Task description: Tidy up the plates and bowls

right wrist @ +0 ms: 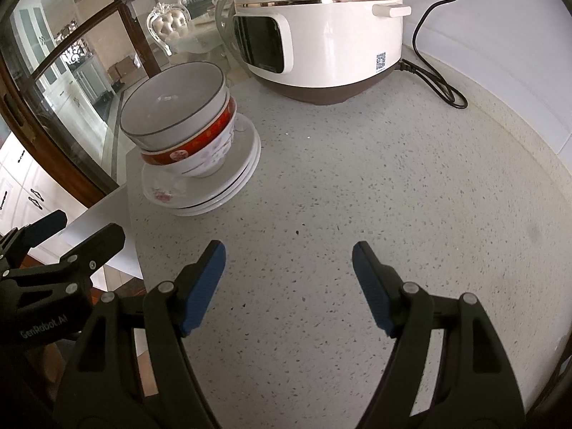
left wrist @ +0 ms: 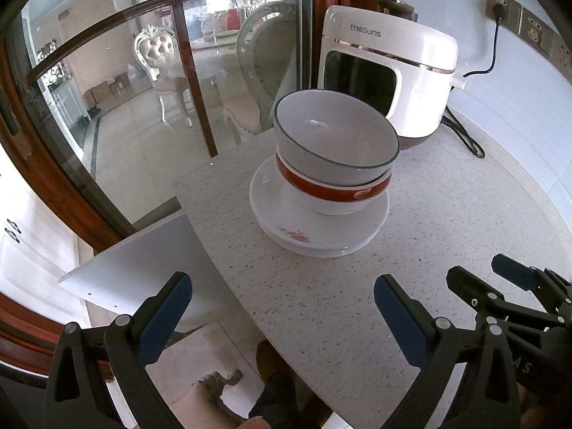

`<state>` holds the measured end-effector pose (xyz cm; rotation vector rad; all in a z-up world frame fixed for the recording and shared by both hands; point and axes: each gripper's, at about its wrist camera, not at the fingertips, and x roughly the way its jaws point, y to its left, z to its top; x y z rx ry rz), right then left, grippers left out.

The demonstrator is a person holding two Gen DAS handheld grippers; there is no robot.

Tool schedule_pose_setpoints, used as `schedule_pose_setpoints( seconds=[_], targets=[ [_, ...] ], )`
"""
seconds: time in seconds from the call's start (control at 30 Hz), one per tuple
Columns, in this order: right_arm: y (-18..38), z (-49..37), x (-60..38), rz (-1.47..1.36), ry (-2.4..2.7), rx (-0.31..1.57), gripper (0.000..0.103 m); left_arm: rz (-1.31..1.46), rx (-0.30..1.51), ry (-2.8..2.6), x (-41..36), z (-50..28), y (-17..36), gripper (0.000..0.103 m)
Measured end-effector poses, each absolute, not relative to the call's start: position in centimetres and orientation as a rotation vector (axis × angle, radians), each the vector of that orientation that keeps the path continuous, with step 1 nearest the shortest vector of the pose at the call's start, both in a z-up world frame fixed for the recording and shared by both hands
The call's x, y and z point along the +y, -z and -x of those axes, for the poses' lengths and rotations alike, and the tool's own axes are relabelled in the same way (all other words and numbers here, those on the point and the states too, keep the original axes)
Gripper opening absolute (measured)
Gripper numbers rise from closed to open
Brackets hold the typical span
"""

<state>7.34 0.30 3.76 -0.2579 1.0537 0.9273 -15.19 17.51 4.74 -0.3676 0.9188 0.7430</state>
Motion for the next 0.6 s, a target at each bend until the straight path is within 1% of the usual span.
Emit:
schedule_pose_setpoints(
  seconds=[0.6],
  targets=[
    [-3.87, -7.11, 0.37, 0.259, -0.930, 1.050, 0.076, 0.364, 0.911, -0.735, 17.46, 15.39, -4.99, 0.103]
  ],
)
